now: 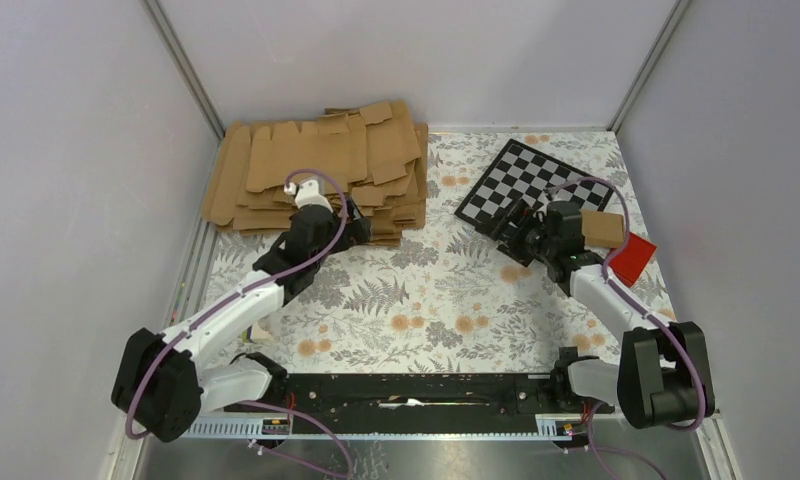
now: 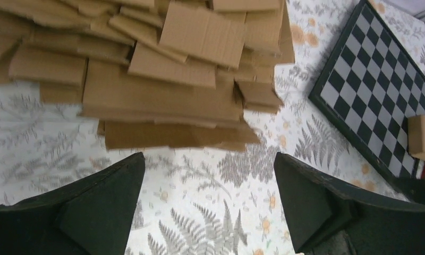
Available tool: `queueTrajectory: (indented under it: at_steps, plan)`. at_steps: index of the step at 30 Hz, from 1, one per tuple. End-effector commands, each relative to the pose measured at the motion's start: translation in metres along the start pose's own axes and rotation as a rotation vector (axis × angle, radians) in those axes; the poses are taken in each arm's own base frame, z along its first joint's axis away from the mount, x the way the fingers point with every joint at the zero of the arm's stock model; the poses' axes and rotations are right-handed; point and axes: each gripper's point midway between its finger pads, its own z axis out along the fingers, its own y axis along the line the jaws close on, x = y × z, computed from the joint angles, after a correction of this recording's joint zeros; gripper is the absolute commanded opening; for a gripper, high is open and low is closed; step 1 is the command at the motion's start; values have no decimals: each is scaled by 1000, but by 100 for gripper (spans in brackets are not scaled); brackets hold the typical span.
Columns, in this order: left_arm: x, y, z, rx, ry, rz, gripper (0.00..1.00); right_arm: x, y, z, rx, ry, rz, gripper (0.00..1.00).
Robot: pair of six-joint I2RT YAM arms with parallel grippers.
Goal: Fold the paper box
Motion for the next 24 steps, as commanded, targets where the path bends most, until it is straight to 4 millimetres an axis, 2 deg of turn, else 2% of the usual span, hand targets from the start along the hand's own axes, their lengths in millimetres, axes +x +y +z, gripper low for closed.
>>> queueTrajectory:
  at_steps: [1,4,6,8,11,13,14,18,24]
  plan:
    - [-64,-17,12,-56,-158,131,99,10,61,2,-152,42,-39,100]
    - [-98,-11,29,-202,-212,220,99,13,76,-2,-167,49,-47,100]
    - [-101,-5,49,-254,-185,284,99,12,80,-6,-162,49,-78,100]
    - [-119,-8,67,-303,-183,326,99,8,81,-11,-150,36,-131,100]
    - [-128,-9,98,-351,-137,405,99,2,80,-17,-147,-6,-187,100]
    - [-131,-10,120,-363,-94,444,99,0,78,-20,-138,-32,-195,100]
    - [-121,-4,136,-377,-44,468,99,-1,77,-21,-136,-37,-195,100]
    - [-112,-2,180,-356,57,498,99,3,80,-22,-172,-37,-200,100]
    - [-108,7,222,-429,67,573,97,-2,75,-24,-161,-81,-228,100]
